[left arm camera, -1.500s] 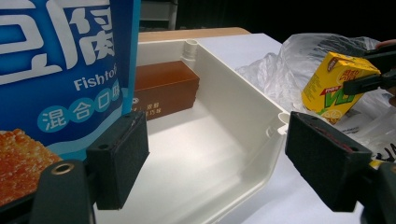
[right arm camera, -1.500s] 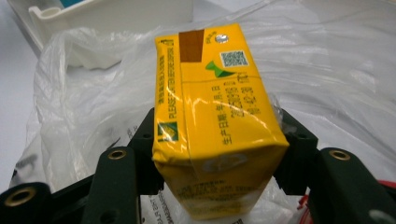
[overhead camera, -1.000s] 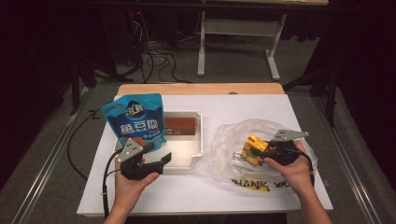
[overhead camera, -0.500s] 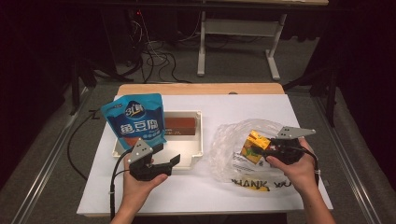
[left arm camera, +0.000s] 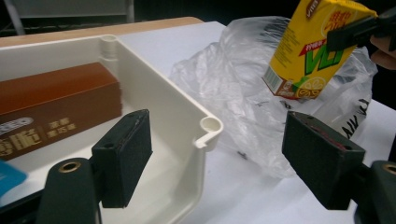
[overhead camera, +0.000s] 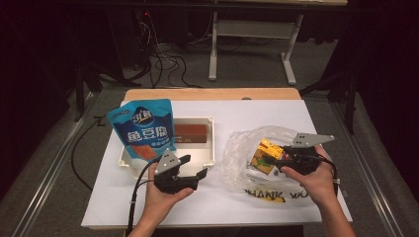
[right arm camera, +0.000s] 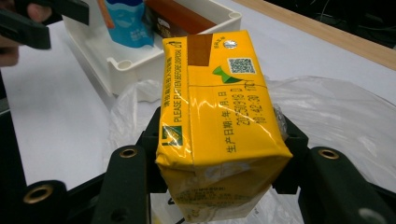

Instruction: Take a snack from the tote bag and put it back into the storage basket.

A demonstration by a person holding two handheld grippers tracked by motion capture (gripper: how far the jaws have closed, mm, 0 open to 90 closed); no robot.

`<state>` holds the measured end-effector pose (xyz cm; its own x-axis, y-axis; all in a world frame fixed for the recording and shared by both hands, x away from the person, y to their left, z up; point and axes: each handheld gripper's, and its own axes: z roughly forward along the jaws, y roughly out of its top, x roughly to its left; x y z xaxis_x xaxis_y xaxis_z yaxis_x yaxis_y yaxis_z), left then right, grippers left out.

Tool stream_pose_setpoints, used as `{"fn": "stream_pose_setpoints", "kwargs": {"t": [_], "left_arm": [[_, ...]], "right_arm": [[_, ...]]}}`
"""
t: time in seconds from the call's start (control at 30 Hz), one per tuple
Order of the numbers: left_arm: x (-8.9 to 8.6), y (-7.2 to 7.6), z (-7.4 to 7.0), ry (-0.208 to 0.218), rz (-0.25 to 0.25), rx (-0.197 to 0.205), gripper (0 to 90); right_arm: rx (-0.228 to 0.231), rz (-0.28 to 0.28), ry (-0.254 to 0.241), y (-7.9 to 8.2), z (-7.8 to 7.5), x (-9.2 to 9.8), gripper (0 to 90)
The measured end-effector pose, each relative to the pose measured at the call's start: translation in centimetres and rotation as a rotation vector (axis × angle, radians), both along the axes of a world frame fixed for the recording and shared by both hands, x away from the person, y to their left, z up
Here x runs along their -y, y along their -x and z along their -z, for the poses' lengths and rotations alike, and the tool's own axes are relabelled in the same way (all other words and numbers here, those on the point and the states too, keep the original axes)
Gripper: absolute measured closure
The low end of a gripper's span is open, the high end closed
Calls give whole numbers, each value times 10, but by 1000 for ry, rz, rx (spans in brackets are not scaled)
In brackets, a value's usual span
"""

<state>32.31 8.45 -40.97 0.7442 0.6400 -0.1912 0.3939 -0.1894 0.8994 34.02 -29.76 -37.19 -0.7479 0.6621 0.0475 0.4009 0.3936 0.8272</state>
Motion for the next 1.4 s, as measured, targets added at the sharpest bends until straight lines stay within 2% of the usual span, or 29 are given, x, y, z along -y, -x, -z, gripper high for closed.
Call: {"fn": "stream_pose_setpoints", "kwargs": {"t": [0.27, 0.37, 0.4, 0.6, 0.83, 1.2, 1.37, 1.4], "left_arm": [[25, -1, 6, -18, 61, -5, 264], [33, -2, 7, -23, 68, -4, 264], [41, -2, 9, -22, 74, -6, 264], [63, 2, 12, -26, 89, -2, 262], [79, 7, 11, -32, 101, 12, 247], [100, 17, 4, -47, 91, 56, 227], [110, 18, 4, -58, 55, 64, 220], [114, 18, 3, -44, 50, 58, 219]], "right_arm": [[5, -37, -6, 3, -6, -6, 531], [4, -41, -5, 5, -7, -9, 531], [2, -44, -9, 6, -8, -11, 531], [-1, -50, -22, 8, -11, -16, 530], [-4, -58, -30, 10, -13, -24, 530], [-11, -60, -40, 12, -17, -36, 530], [-25, -59, -41, 13, -17, -42, 530], [-30, -58, -42, 14, -18, -43, 530]]}}
